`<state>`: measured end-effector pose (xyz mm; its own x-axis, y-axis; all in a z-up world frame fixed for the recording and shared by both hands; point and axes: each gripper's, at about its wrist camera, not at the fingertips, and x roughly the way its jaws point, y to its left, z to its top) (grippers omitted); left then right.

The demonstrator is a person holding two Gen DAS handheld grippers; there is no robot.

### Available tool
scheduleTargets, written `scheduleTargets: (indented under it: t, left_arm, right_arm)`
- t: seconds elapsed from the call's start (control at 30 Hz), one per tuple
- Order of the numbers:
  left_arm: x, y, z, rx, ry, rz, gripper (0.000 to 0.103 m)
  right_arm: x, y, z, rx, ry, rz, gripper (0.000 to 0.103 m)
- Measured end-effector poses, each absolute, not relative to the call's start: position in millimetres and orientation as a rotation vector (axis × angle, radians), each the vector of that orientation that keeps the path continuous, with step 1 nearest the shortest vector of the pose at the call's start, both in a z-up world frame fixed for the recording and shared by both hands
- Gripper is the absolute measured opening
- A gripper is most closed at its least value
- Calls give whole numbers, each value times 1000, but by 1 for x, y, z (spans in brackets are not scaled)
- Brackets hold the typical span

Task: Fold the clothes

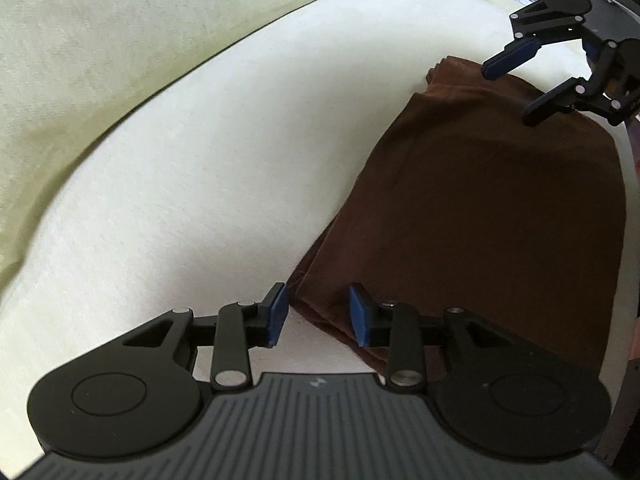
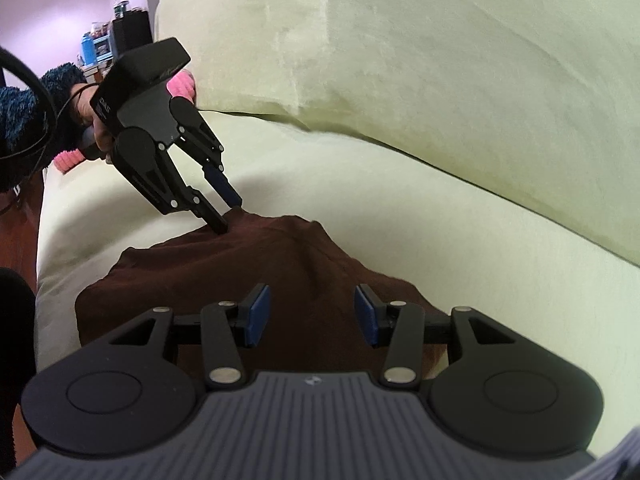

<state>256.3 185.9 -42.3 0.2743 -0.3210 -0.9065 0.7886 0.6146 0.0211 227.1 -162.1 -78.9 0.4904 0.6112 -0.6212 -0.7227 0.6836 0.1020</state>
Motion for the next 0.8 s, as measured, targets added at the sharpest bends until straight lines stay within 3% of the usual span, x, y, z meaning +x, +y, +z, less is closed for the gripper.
scheduleTargets:
  t: [0.17, 0.37, 0.47, 0.63, 0.67, 0.73, 0.8]
  left_arm:
    - [309, 159, -73, 579, 1031, -792, 2]
    - [289, 187, -58, 603, 990, -745, 2]
    - [324, 167, -105, 604, 985, -723, 2]
    - [317, 159, -109, 673, 983, -697, 3]
    - [316, 156, -109, 694, 979, -692, 4]
    - [315, 158, -106, 691, 976, -662, 18]
    - [316, 167, -97, 619, 984, -648, 20]
  right_arm:
    - [225, -165, -79, -180, 674, 805, 42]
    - [223, -167, -80, -175, 665, 800, 42]
    - [223, -167, -83, -181, 673, 792, 42]
    - [226, -166, -89, -204, 702, 759, 42]
    - [227, -166, -90, -206, 709, 756, 42]
    - [229, -165, -90, -209, 719, 735, 42]
    - [228, -166, -87, -206, 700, 719, 39]
